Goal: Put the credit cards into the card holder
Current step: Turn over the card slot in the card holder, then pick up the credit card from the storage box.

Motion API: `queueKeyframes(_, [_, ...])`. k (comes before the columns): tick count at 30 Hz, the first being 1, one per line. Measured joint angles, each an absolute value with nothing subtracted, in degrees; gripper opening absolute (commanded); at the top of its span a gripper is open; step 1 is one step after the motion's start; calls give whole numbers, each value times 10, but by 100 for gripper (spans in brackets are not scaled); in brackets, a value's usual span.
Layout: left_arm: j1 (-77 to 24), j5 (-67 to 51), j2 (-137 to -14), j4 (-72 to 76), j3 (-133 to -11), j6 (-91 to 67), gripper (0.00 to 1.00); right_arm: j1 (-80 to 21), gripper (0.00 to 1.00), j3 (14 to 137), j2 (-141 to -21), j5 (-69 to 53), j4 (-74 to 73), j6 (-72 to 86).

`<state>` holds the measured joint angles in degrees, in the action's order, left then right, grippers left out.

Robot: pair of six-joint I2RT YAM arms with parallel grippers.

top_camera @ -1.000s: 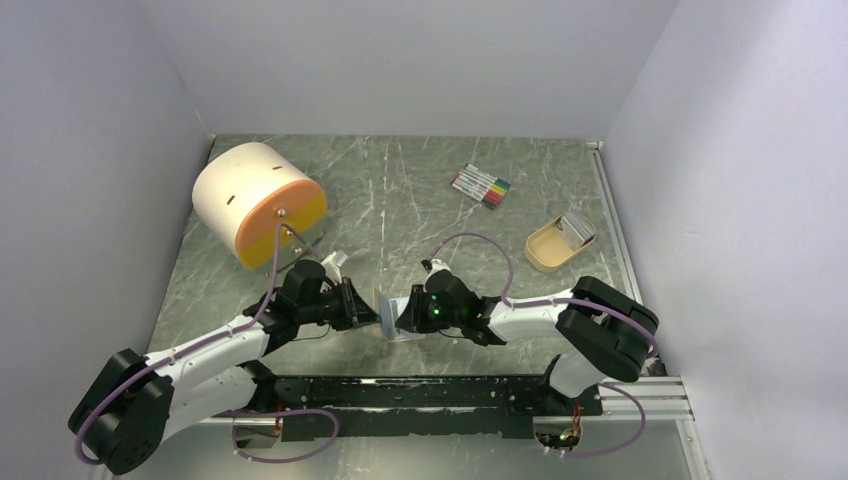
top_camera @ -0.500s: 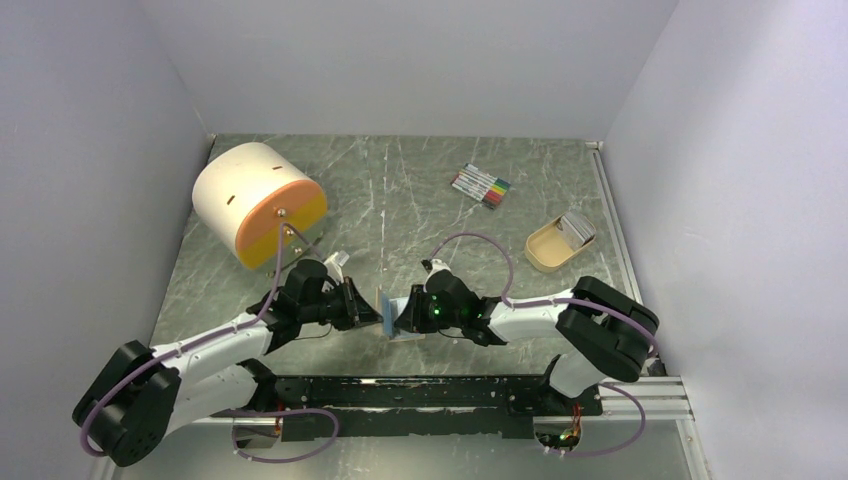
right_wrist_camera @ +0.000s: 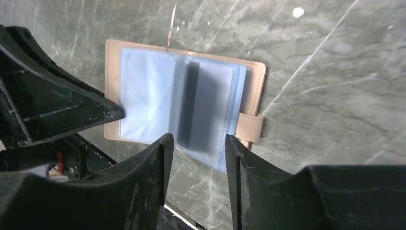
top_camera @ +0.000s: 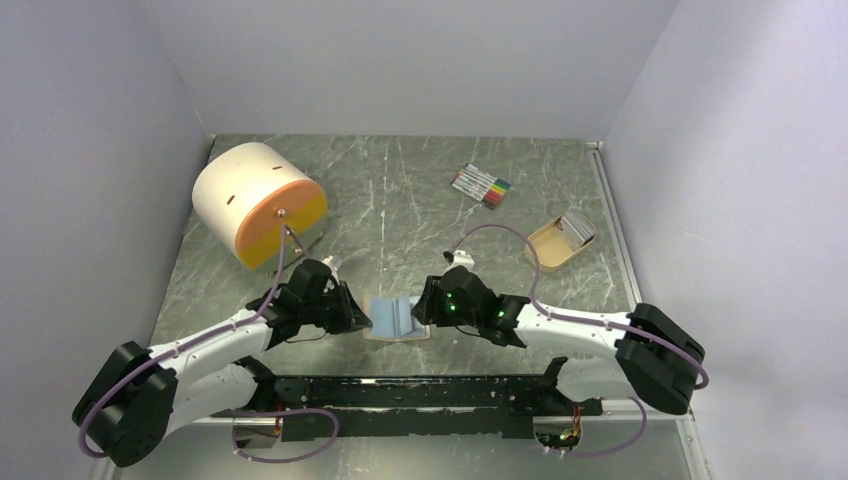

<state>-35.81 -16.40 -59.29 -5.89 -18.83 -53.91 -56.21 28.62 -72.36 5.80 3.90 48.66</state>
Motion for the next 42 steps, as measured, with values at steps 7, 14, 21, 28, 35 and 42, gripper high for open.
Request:
queueKeyframes(7, [-358, -168, -625, -44, -193, -529, 24, -561, 47, 310, -693, 87, 7, 470])
queueKeyframes(14, [-358, -171, -631, -32, -194, -520, 32, -518, 50, 374, -713, 103, -34, 420])
queueKeyframes(21, [-358, -177, -641, -18, -199, -509, 31, -360, 54, 441, -715, 101, -55, 317])
queueKeyframes(28, [-358, -187, -649, -2, -200, -496, 12, -257, 56, 544, -764, 160, -118, 166])
queueKeyframes(35, [-358, -217, -671, 22, -200, -483, 15, -167, 56, 588, -834, 230, -152, 5])
queueKeyframes(42, [-358, -237, -670, 32, -200, -474, 17, -70, 58, 557, -835, 248, -140, -110])
